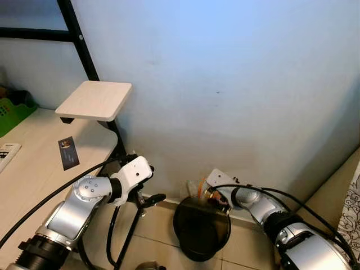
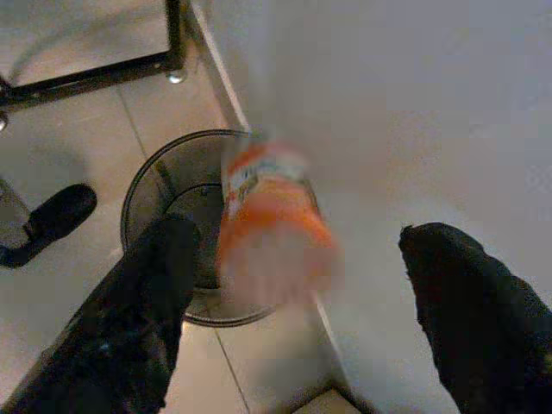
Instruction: Clean up the room
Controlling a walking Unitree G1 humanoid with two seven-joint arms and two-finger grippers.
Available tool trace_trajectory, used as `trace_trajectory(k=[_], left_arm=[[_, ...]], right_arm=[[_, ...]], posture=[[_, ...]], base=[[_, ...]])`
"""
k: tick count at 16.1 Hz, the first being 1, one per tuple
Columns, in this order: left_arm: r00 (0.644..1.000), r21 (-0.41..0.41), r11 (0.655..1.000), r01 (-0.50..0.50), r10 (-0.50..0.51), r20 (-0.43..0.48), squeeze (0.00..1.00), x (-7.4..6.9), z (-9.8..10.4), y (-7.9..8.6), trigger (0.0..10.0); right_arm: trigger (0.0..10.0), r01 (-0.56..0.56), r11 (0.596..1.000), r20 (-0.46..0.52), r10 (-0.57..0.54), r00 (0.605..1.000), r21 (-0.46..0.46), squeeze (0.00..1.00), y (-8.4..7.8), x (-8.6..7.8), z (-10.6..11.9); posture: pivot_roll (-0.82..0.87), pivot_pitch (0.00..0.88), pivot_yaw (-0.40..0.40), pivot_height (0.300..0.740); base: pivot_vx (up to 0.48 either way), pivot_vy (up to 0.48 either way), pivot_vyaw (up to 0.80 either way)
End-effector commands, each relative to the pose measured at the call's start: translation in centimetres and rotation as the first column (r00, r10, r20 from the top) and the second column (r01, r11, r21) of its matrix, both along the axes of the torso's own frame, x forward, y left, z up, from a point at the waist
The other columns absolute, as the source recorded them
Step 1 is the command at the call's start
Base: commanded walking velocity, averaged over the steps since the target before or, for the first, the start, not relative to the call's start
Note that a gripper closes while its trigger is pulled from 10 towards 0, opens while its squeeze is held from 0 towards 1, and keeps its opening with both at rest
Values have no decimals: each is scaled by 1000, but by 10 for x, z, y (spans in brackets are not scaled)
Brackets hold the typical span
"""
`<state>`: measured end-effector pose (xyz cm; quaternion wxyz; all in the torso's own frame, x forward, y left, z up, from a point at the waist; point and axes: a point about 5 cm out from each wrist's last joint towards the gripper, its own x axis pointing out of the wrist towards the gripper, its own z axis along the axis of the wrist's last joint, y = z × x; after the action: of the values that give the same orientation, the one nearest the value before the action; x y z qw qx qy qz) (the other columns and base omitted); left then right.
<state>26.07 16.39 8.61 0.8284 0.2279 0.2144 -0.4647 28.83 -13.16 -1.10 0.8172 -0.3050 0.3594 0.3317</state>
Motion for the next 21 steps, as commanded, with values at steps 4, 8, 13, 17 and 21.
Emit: trace_trajectory(k=[4, 8, 13, 17, 21], left_arm=[[1000, 17, 1000, -1, 1, 4, 0, 3, 0, 2, 10000], [962, -85, 968, -236, 245, 118, 0, 19, 10, 3, 10000], [876, -242, 885, -399, 445, 184, 0, 22, 14, -9, 10000], [801, -298, 792, -533, 586, 124, 0, 16, 9, -7, 10000], [735, -338, 726, -599, 666, 127, 0, 14, 11, 2, 10000]], right_arm=[[10000, -21, 1000, 14, 21, 1000, 4, 1000, 1, 3, 3], [10000, 230, 919, 199, -302, 932, 320, 1000, -10, 21, 34], [10000, 386, 651, 186, -633, 752, 654, 1000, -10, 17, 72], [10000, 486, 491, 149, -798, 584, 723, 1000, -19, 6, 84], [10000, 466, 459, 157, -819, 552, 756, 1000, -23, -2, 98]], posture=[[83, 0, 66, 740], [73, 0, 72, 740], [47, 0, 82, 740], [55, 0, 65, 740], [54, 0, 60, 740]], base=[[0, 0, 0], [0, 0, 0], [0, 0, -530], [0, 0, -739], [0, 0, -755]])
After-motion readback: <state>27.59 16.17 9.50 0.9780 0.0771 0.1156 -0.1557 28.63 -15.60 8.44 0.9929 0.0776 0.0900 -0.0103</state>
